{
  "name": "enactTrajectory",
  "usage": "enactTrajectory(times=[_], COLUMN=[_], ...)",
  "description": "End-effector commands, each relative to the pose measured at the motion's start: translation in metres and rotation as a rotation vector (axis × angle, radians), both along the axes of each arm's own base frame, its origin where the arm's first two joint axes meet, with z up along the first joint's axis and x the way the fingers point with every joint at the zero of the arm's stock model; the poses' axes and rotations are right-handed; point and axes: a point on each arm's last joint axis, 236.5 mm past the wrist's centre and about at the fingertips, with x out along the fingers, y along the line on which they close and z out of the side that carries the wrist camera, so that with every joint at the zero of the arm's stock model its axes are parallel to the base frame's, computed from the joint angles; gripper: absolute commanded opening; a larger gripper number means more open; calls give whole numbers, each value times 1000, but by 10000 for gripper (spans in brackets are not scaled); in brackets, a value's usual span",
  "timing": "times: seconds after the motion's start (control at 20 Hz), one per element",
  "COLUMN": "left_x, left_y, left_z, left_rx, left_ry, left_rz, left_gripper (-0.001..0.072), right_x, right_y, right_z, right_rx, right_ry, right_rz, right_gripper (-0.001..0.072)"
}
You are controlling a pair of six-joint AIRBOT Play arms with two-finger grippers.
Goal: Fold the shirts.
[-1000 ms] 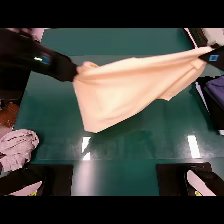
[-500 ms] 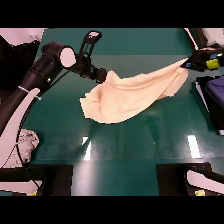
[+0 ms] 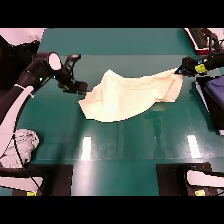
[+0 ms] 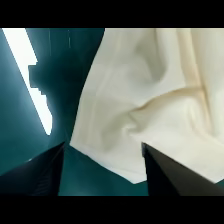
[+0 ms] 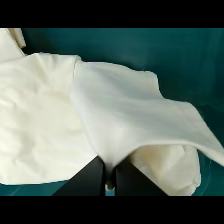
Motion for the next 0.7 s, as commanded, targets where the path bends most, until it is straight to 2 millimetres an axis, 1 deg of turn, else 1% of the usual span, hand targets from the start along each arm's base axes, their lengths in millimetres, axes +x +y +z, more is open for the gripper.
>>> enactTrajectory(times=[0.0,0.1,0.2,0.3,0.4,0.45,0.55,0.6,0.65], left_x=[-23,-29,-30,-35,-39,-40,-39,-39,-39], left_y=[1,4,2,-12,-15,-15,-15,-15,-15], left_z=[-36,-45,-50,-56,-65,-67,-67,-67,-67], left_rx=[-29,-22,-28,-94,-117,-115,-116,-116,-116], left_ry=[90,110,113,128,141,144,140,139,138], left_rz=[25,27,35,62,82,83,84,84,83], left_gripper=[552,552,552,552,550,474,87,29,28], right_x=[-3,-3,-3,-4,-5,-5,-5,-5,-5], right_y=[1,1,1,2,2,2,2,2,2], right_z=[-3,-3,-3,-4,-4,-4,-4,-4,-4], right_rx=[1,1,2,2,3,2,3,3,2], right_ry=[17,19,19,25,27,27,27,27,27], right_rz=[7,9,9,12,13,13,13,13,13], right_gripper=[24,24,24,24,24,24,25,25,24])
